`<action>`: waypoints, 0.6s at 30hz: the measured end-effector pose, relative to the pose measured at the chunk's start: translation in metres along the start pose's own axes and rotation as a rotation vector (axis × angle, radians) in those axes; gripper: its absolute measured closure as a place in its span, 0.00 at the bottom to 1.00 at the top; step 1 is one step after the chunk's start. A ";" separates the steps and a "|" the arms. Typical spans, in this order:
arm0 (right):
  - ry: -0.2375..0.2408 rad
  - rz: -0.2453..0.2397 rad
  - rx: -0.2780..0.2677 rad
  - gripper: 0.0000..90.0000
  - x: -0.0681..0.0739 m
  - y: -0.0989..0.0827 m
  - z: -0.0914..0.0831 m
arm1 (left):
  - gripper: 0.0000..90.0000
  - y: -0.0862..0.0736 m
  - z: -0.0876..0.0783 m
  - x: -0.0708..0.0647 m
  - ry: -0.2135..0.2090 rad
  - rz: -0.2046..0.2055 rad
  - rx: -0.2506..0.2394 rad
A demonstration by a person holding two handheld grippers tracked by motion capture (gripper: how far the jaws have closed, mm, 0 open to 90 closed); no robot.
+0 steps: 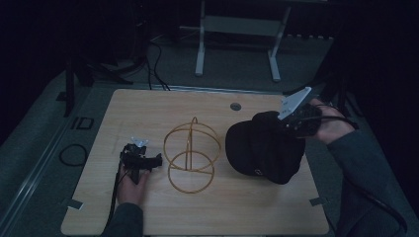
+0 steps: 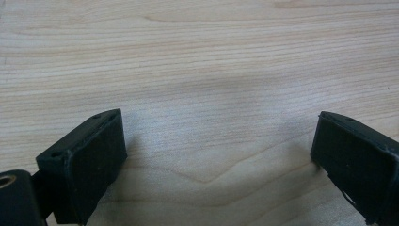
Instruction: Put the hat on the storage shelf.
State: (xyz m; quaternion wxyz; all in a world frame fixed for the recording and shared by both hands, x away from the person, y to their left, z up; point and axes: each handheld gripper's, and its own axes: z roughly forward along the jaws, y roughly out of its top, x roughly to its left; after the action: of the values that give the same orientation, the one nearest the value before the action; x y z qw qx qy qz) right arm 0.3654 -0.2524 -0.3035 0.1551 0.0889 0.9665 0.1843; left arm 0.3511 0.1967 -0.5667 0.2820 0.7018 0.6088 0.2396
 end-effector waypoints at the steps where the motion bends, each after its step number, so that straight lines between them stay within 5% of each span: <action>1: 0.002 0.001 -0.006 0.96 0.000 0.000 -0.002 | 0.04 0.000 0.000 0.000 0.000 0.000 0.000; 18: 0.007 0.026 -0.141 0.96 -0.006 -0.002 -0.025 | 0.04 0.000 0.000 0.000 0.002 0.002 0.002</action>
State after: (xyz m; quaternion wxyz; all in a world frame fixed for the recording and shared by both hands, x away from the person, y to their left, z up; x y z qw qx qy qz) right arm 0.3623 -0.2635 -0.2804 0.1551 0.0895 0.9504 0.2545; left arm 0.3511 0.1965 -0.5666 0.2807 0.7024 0.6085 0.2399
